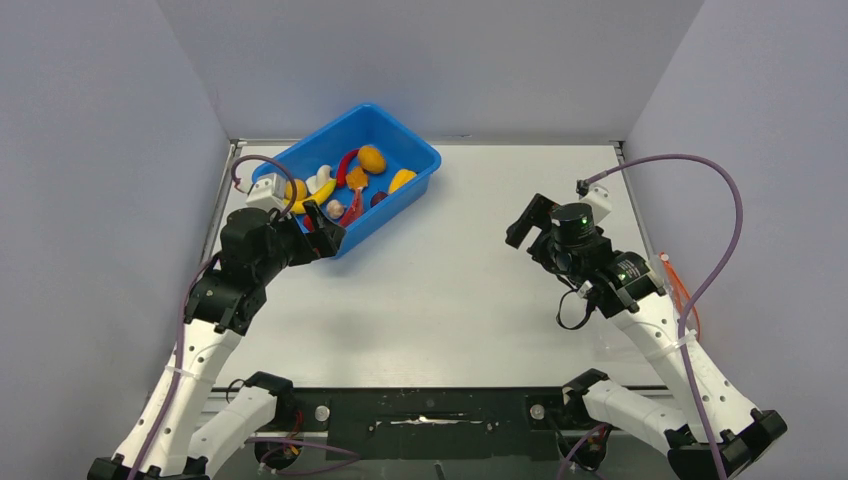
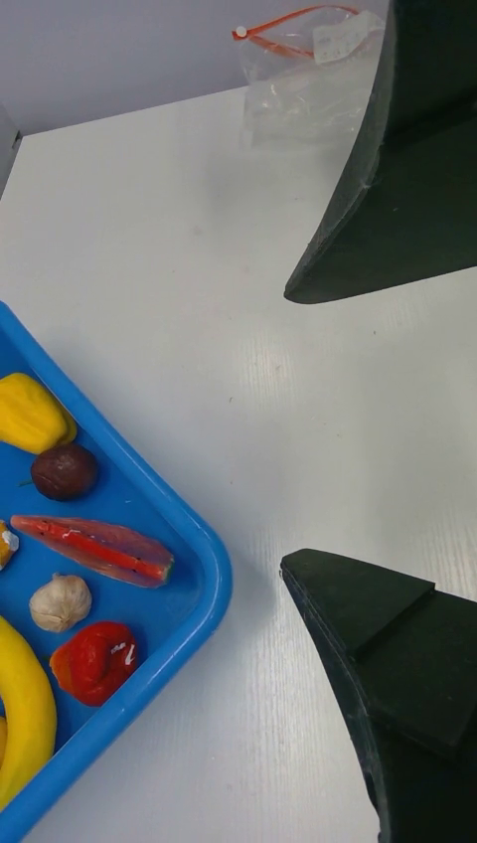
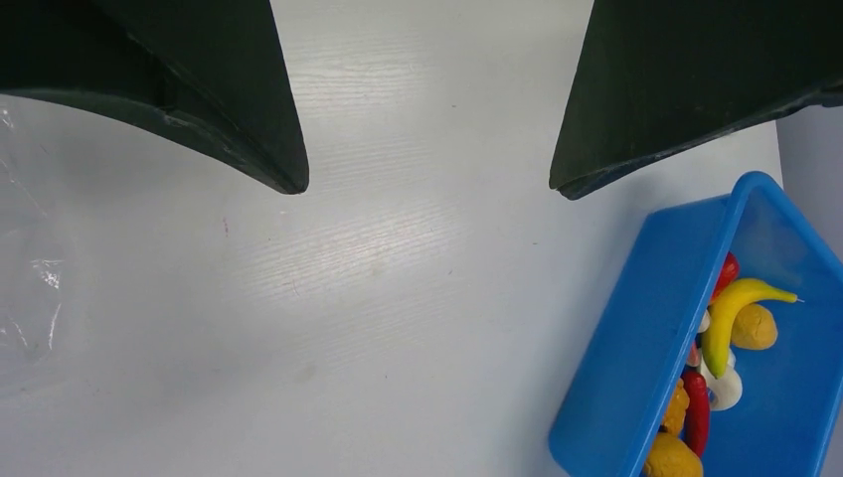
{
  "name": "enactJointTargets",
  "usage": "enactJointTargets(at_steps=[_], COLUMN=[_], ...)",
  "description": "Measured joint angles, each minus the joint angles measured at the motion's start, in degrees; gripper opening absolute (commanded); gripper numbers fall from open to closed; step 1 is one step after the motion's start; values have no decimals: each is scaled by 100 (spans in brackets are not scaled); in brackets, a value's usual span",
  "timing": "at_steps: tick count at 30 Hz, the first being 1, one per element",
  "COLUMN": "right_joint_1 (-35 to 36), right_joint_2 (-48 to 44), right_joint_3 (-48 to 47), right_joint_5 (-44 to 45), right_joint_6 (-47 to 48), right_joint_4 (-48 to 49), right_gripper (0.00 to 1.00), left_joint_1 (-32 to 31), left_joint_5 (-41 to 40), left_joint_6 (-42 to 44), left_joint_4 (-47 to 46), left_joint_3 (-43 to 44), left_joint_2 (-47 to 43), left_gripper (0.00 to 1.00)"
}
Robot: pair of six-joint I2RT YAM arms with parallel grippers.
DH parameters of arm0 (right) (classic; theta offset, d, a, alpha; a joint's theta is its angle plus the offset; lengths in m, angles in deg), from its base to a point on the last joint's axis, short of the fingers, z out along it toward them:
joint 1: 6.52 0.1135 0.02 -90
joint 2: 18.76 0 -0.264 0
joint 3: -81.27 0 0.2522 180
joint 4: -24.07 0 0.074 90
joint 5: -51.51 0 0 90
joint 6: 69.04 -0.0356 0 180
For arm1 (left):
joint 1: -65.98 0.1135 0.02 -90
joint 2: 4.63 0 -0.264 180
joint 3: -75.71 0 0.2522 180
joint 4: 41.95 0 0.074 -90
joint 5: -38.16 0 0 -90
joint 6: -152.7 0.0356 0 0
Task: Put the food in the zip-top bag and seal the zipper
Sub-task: Pick up the zipper food storage bag at the corner of the board.
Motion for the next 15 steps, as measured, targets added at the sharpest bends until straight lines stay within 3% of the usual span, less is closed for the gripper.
enactJointTargets(at_steps=[15], right_joint_1=[-754], right_joint_2=[614], right_joint_3=[-103], right_joint_5=[57], right_joint_6=[-79], right_joint_4=[-638], right_gripper=[98], left_joint_1=[0], left_joint_5=[-63], left_joint_6=[20], left_joint_4=[-212], left_joint_3=[-494], left_joint_2=[-24], left_gripper=[98])
